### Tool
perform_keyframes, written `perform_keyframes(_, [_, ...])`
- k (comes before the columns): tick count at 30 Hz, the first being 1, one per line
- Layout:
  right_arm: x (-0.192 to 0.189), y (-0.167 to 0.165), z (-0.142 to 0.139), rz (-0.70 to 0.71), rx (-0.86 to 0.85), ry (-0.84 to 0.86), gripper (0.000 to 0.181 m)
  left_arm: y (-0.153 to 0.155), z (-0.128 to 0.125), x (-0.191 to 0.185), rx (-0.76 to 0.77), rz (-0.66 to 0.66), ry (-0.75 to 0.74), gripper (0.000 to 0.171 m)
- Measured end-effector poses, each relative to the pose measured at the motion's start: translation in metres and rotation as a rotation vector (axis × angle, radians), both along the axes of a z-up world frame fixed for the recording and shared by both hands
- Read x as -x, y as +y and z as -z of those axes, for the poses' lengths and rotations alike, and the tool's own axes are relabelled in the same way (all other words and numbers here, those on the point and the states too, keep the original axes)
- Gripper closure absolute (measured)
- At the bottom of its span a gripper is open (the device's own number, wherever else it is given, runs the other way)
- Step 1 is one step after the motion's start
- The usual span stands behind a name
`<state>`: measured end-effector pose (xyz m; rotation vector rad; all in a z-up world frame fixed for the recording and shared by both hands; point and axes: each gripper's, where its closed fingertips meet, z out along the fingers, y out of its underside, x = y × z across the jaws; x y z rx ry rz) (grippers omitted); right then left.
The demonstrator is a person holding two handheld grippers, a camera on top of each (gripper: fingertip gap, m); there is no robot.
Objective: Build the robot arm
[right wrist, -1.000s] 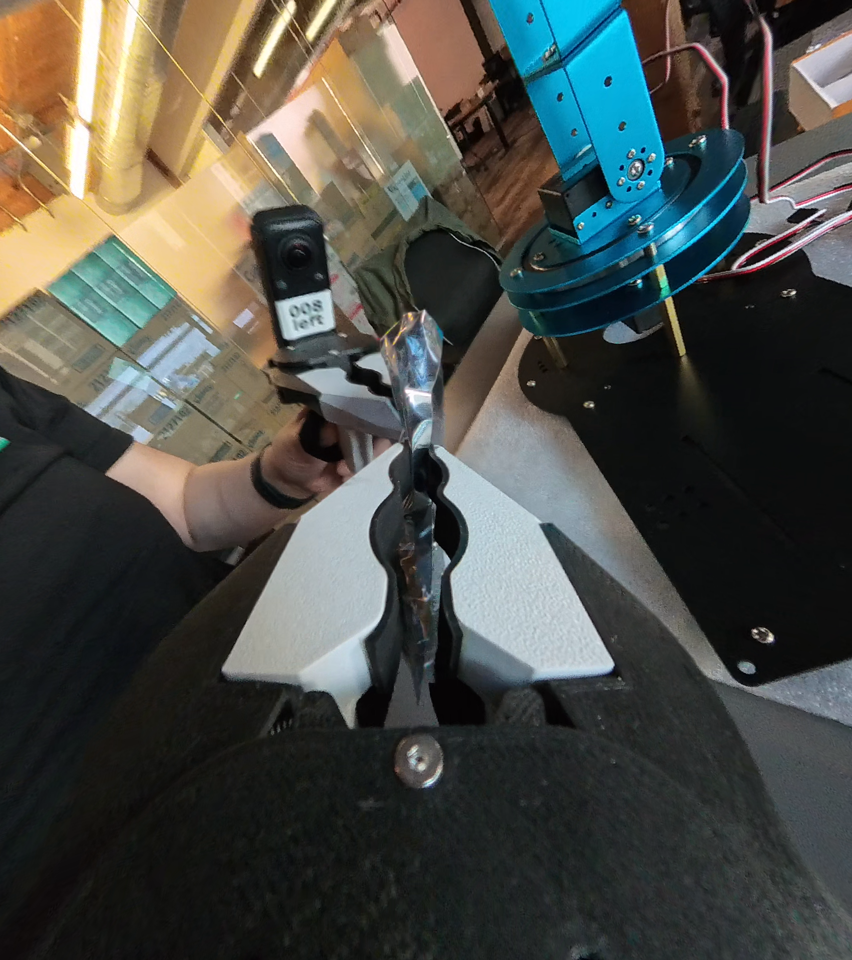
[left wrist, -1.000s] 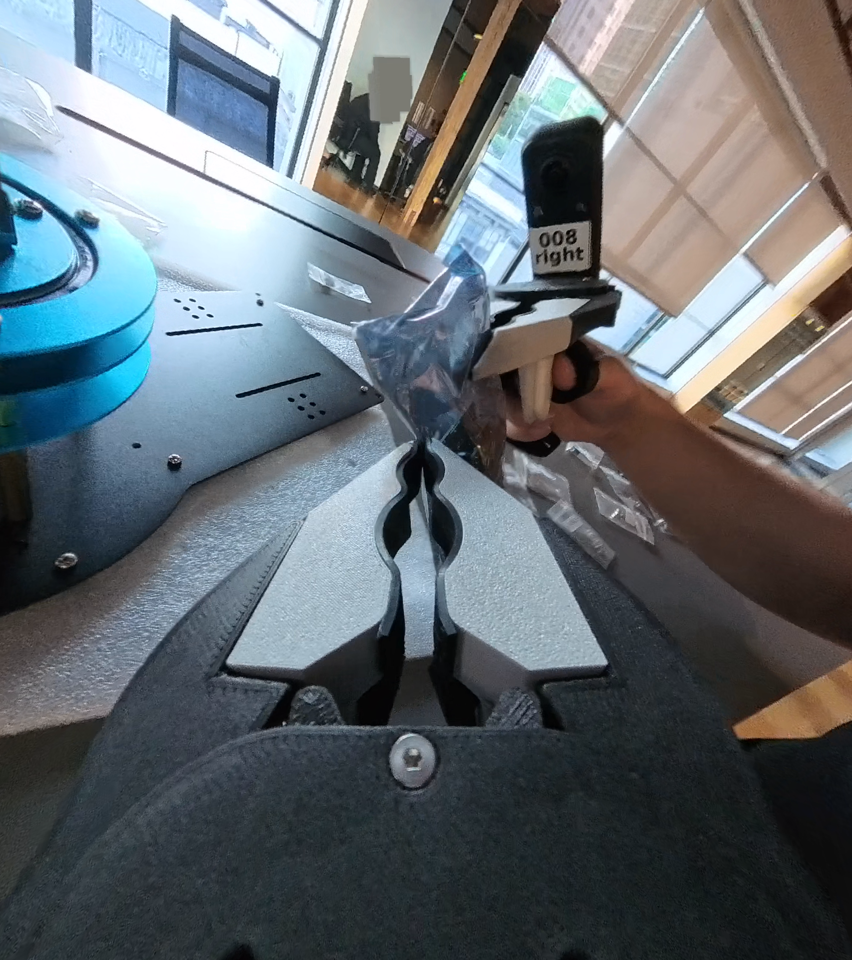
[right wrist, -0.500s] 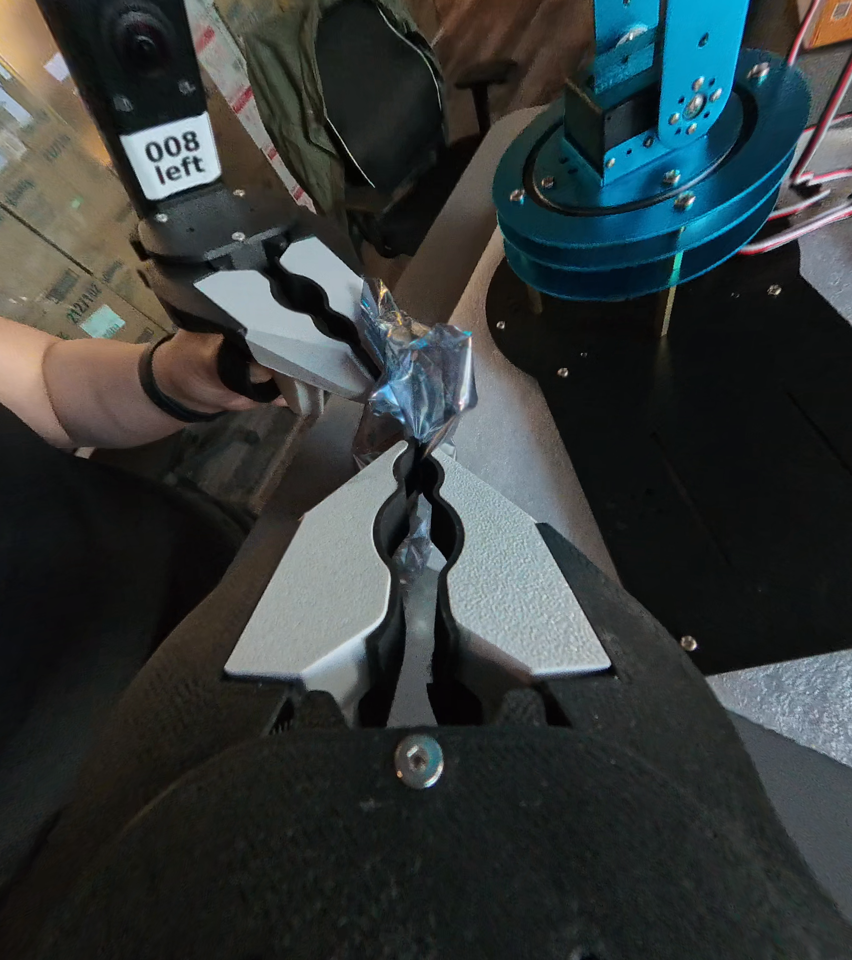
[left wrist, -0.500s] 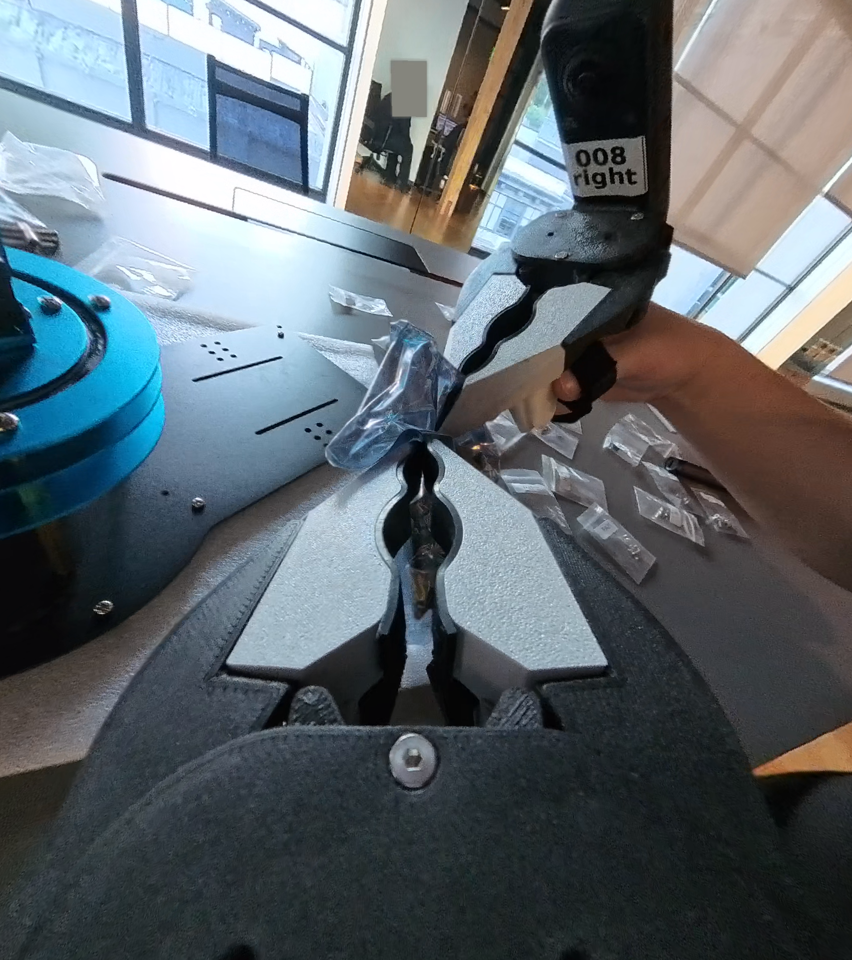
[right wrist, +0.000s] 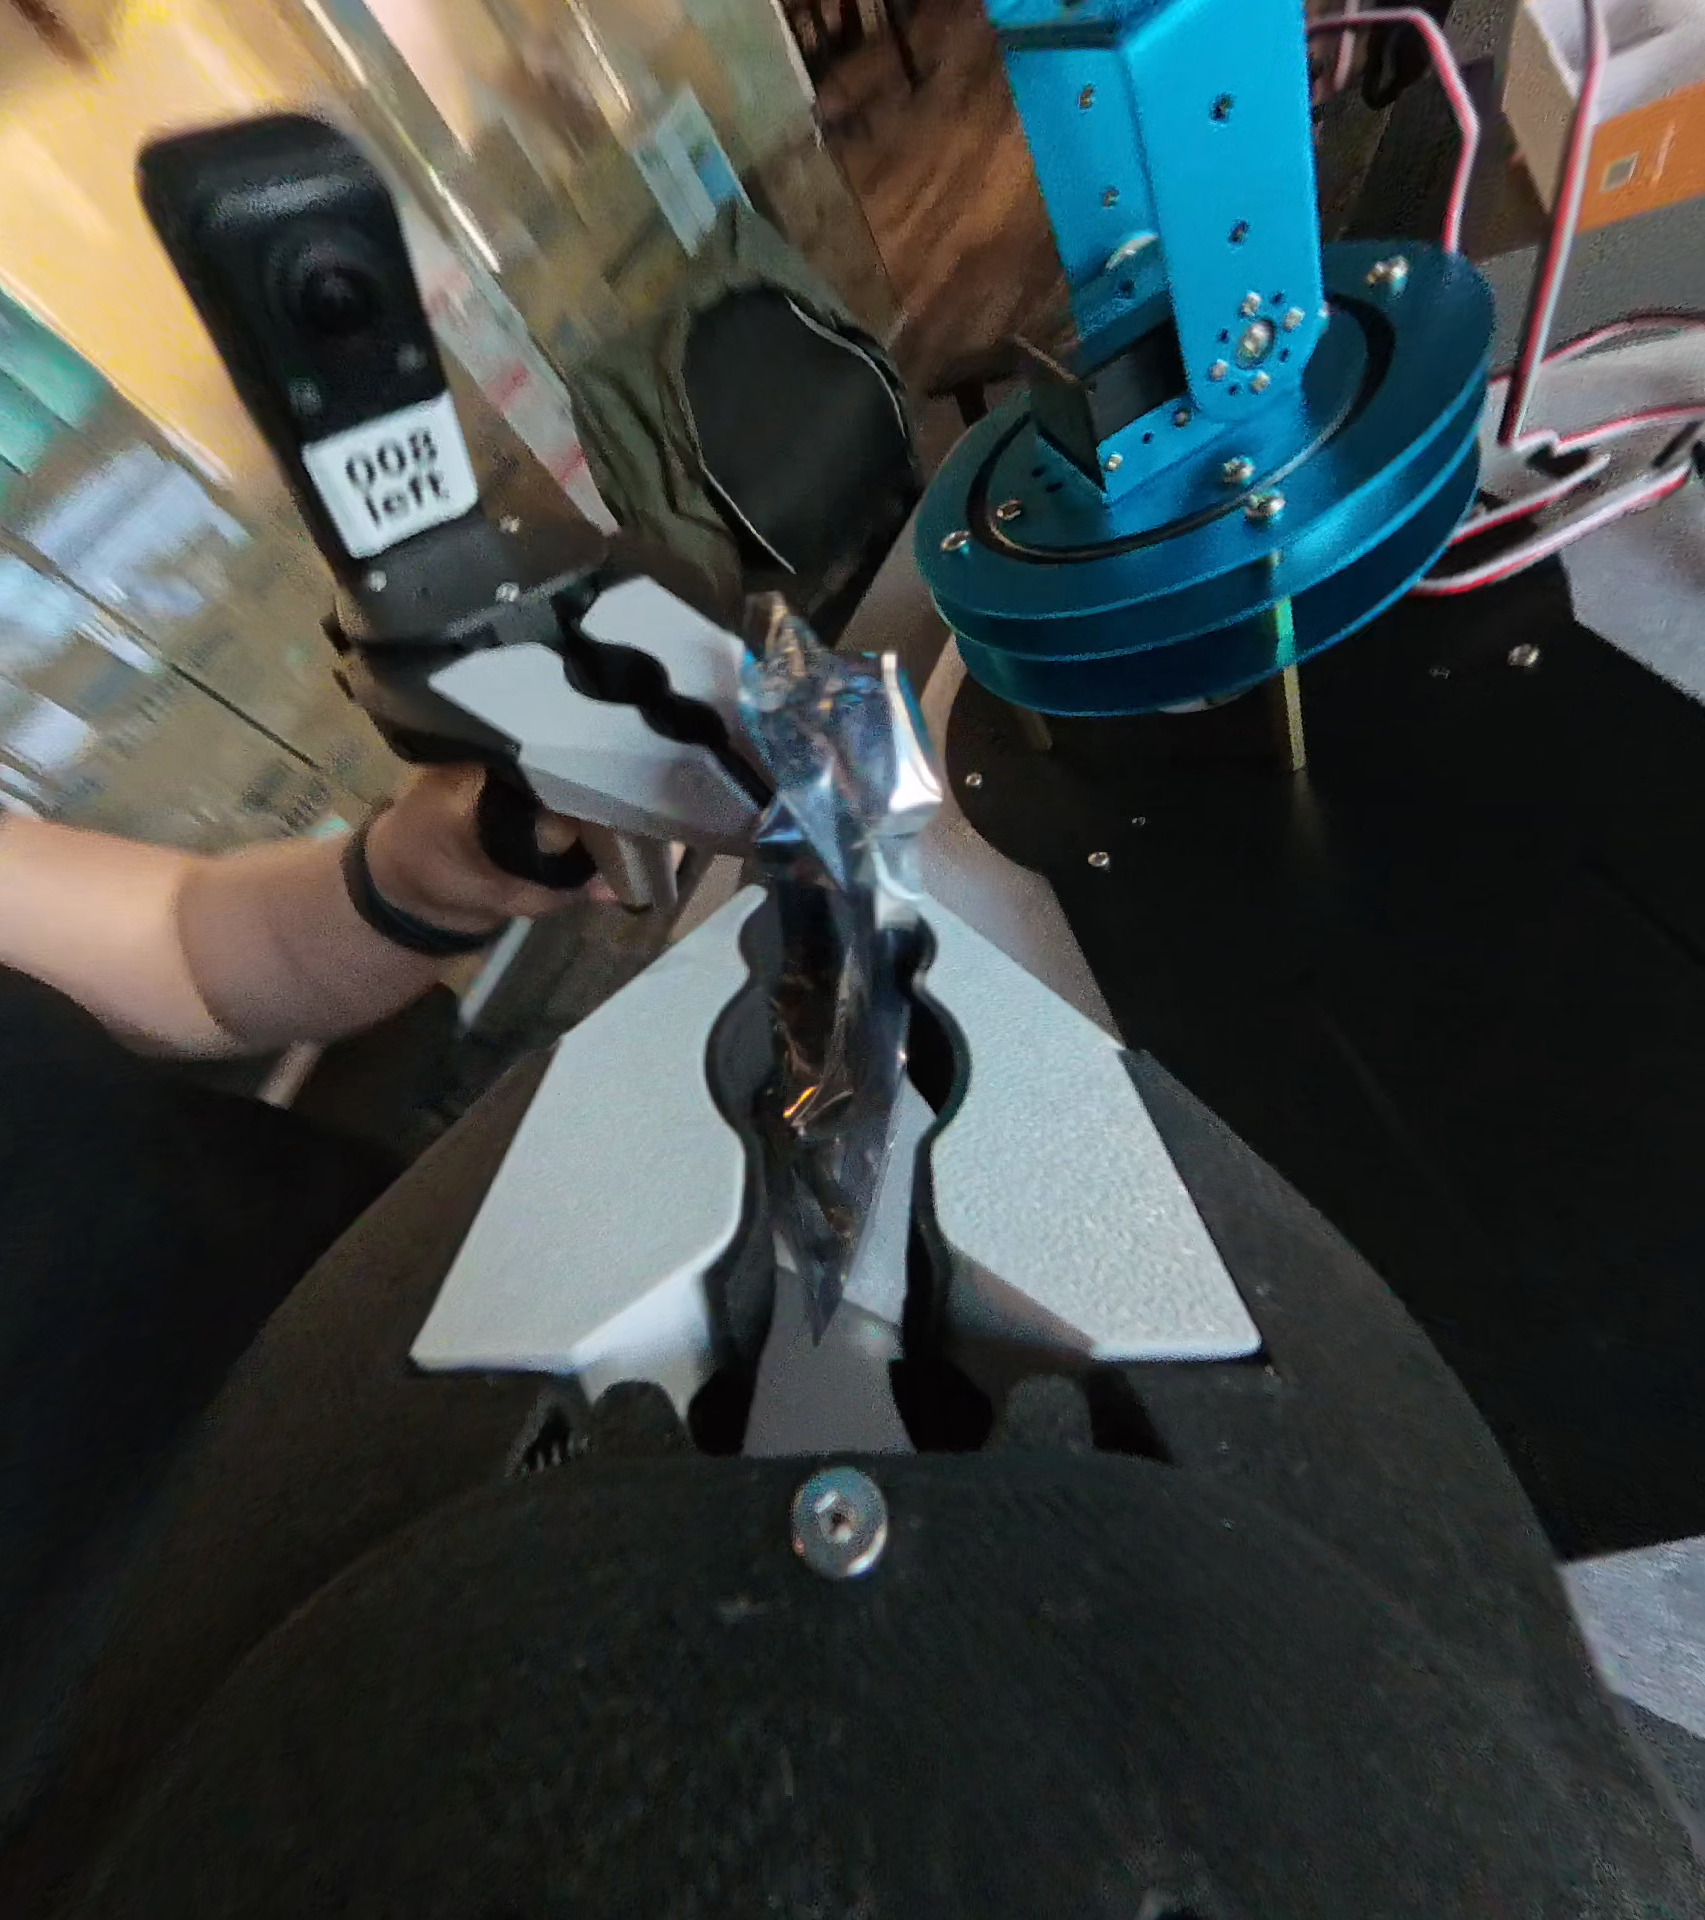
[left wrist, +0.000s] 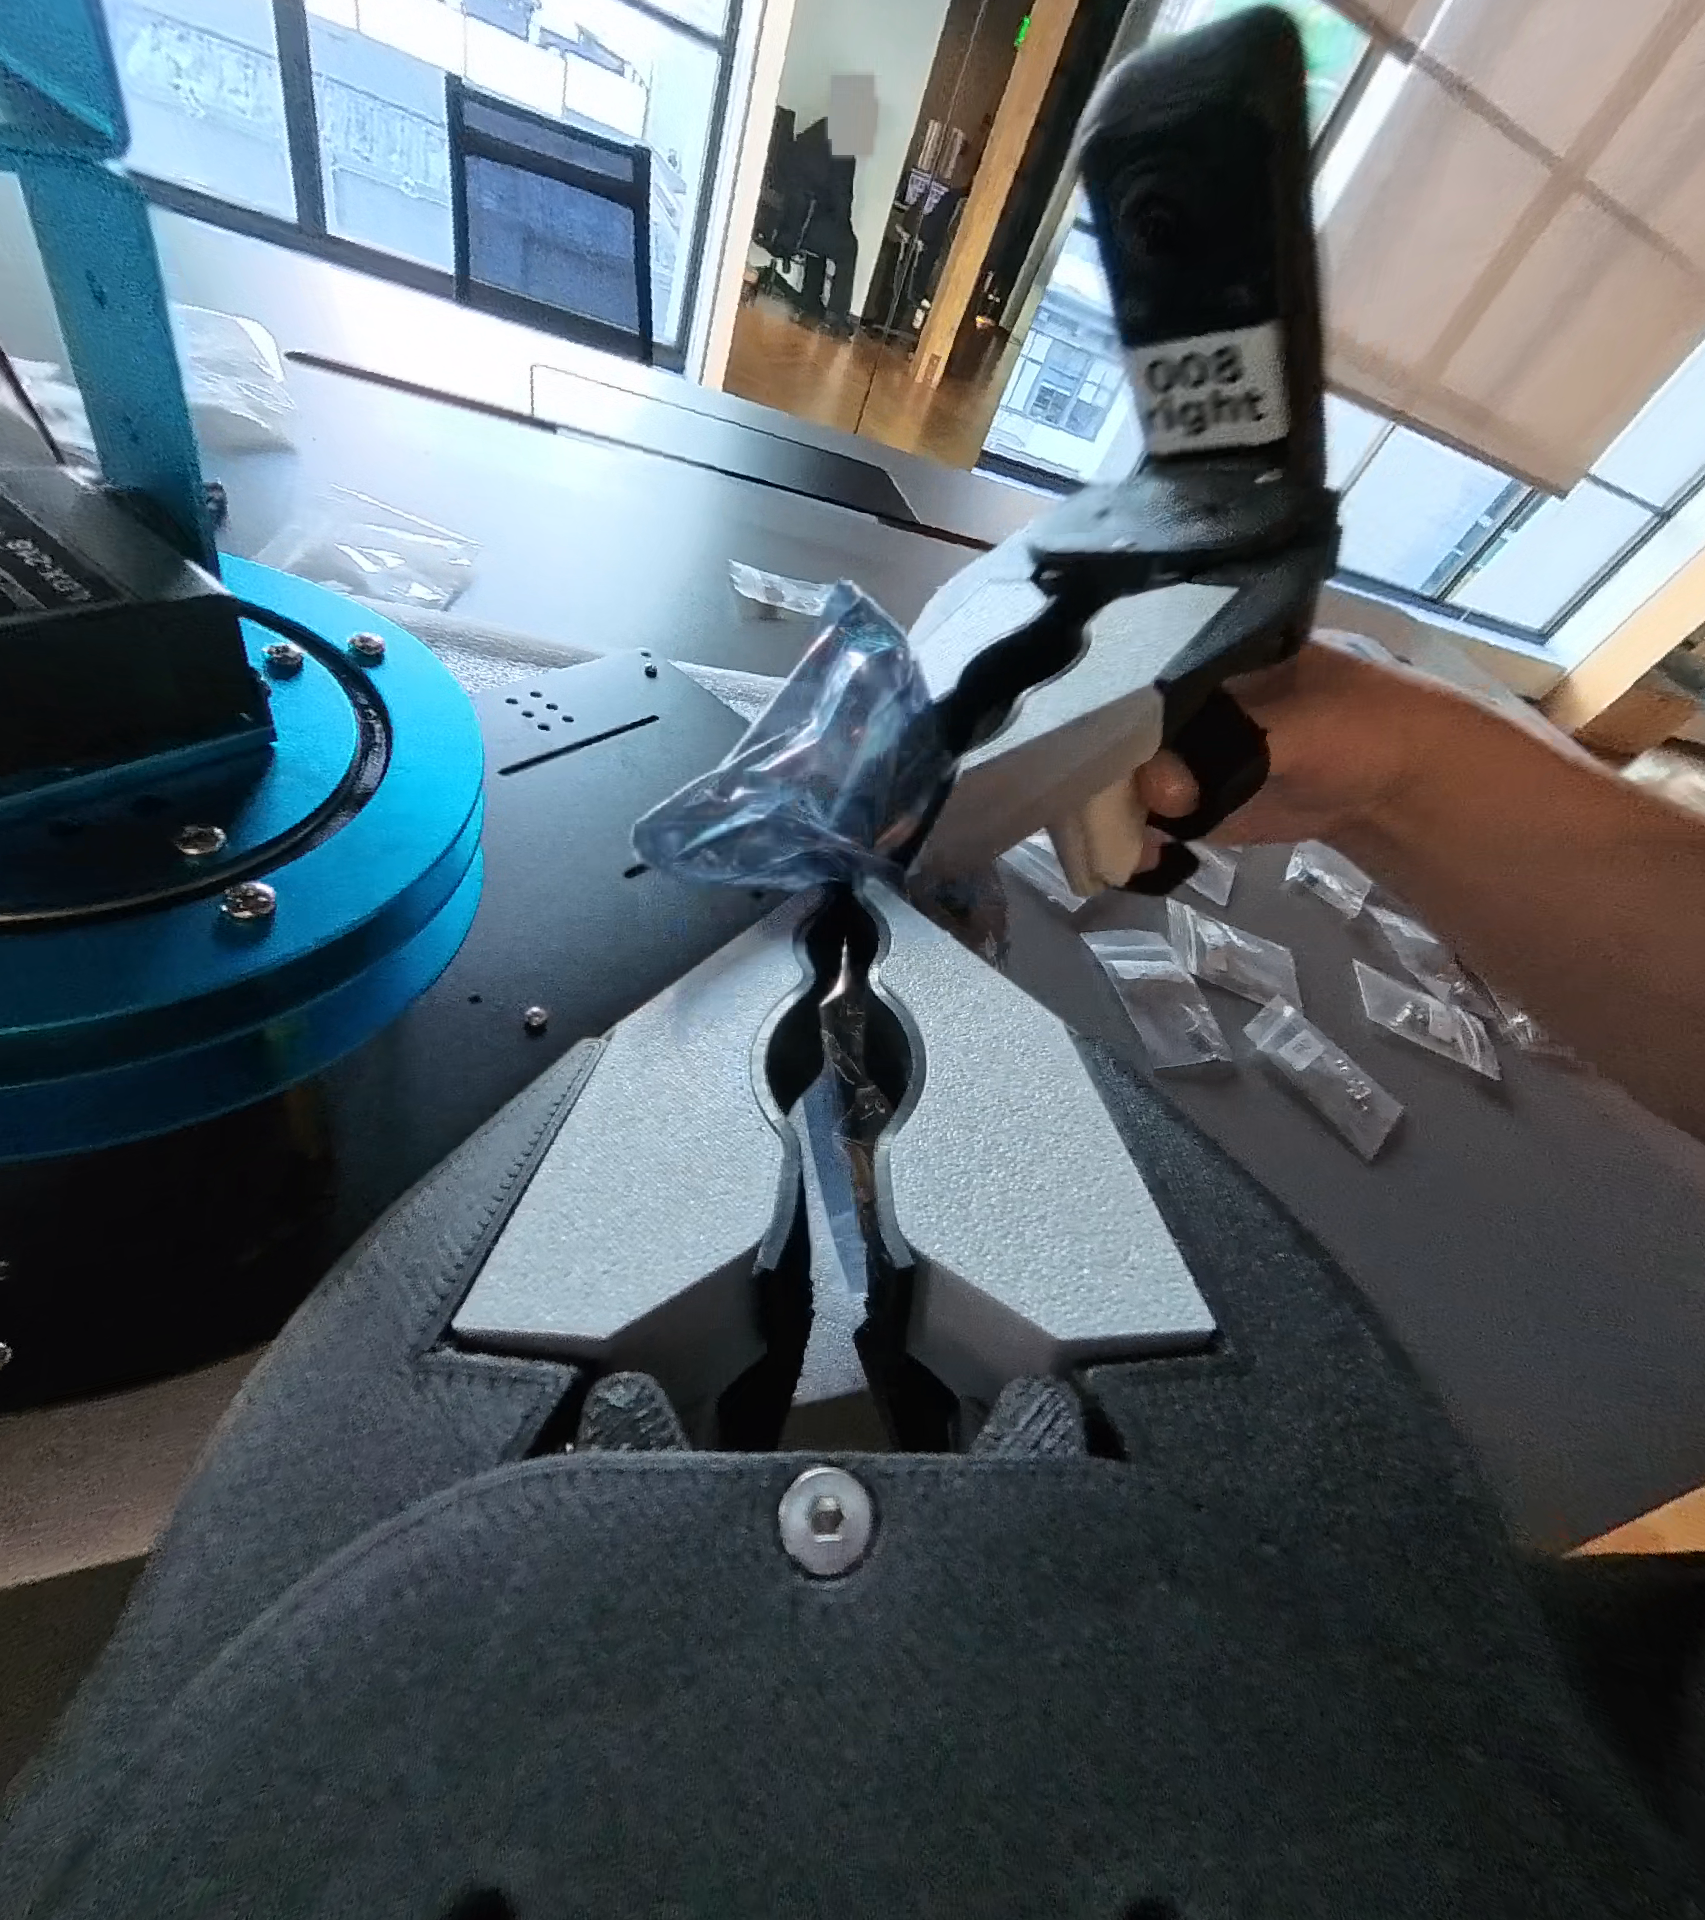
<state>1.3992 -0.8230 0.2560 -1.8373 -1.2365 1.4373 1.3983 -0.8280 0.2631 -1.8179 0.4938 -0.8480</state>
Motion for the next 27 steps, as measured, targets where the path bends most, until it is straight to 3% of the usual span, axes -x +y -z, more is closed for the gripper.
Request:
perform_keyframes(4, [0.003,0.006,0.005,0.071,0.148,0.068,0.161,0.0,0.002,0.004,-0.043,-0.015,0.045,0.171])
perform_keyframes(6, [0.003,0.0,0.002,0.062,0.201,0.107,0.177,-0.002,0.002,0.006,-0.046,-0.002,0.021,0.171])
perform_keyframes(12, [-0.005,-0.004,-0.007,0.01,0.04,0.123,0.181,-0.012,0.007,0.017,-0.016,0.023,-0.044,0.17])
perform_keyframes(19, [-0.011,-0.008,-0.01,-0.05,-0.043,0.085,0.181,-0.039,0.056,0.016,0.095,0.201,0.142,0.163])
perform_keyframes(27, [-0.01,-0.006,-0.007,-0.056,-0.087,0.072,0.181,-0.039,0.06,0.009,0.101,0.25,0.131,0.17])
